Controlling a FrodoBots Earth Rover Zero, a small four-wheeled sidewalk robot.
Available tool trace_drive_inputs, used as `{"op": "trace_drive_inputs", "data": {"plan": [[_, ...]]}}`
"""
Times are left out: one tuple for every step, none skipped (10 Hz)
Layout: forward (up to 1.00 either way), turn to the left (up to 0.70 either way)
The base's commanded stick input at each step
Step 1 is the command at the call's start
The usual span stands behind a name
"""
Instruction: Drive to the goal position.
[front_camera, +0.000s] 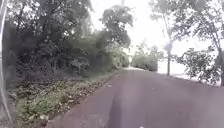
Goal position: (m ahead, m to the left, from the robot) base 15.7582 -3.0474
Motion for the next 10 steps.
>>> {"op": "trace_drive_inputs", "data": {"plan": [[0.7, 0.01], [0.7, 0.01], [0.7, 0.01], [0.7, 0.01], [0.7, 0.01], [0.7, 0.01], [0.7, 0.01], [0.7, 0.01], [0.7, 0.01], [0.7, 0.01]]}}
